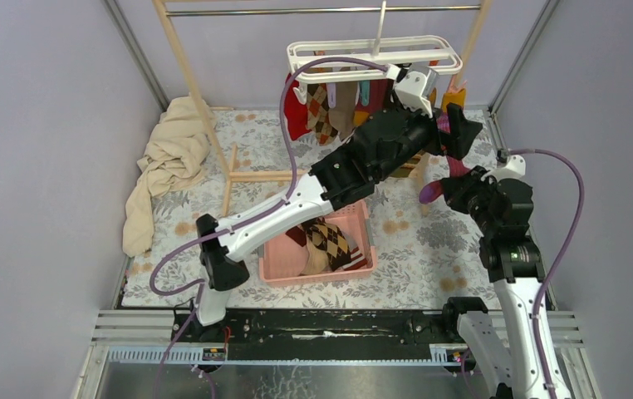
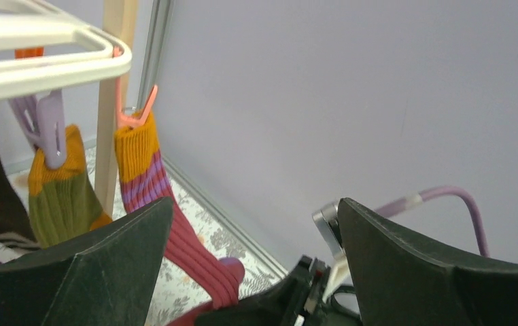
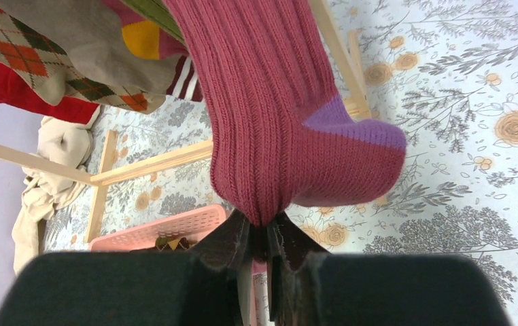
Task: Remove the socks clipped to the hanger
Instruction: Remove the sock from the hanger.
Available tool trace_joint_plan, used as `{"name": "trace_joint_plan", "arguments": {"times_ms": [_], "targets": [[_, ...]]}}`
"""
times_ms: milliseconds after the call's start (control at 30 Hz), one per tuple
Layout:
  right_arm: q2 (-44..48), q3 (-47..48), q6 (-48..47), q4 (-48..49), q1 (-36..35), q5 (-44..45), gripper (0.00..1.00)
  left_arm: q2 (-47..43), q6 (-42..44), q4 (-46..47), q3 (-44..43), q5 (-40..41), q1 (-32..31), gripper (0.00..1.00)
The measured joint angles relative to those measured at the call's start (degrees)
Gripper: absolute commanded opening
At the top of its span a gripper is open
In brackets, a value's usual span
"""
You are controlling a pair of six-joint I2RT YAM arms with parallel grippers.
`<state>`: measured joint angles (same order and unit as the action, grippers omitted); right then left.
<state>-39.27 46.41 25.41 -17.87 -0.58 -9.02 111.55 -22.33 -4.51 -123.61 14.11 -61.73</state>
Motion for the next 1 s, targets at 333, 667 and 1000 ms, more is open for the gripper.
{"name": "trace_joint_plan", "arguments": {"times_ms": [333, 667, 1000], "targets": [[3.06, 7.74, -0.35, -7.91, 0.00, 2.58, 0.09, 7.34, -0.31, -1.64, -9.40, -0.48, 1.62, 0.99], [4.46, 11.39, -1.09, -11.19, 0.00, -1.14, 0.08, 2.43, -1.11, -1.07, 4.76, -1.29, 5.66, 0.99], [-0.13, 8.90, 0.85, -8.37, 0.00, -9.84, 0.08, -22.29, -1.53, 7.50, 41.40, -5.05, 4.92, 0.99]]}}
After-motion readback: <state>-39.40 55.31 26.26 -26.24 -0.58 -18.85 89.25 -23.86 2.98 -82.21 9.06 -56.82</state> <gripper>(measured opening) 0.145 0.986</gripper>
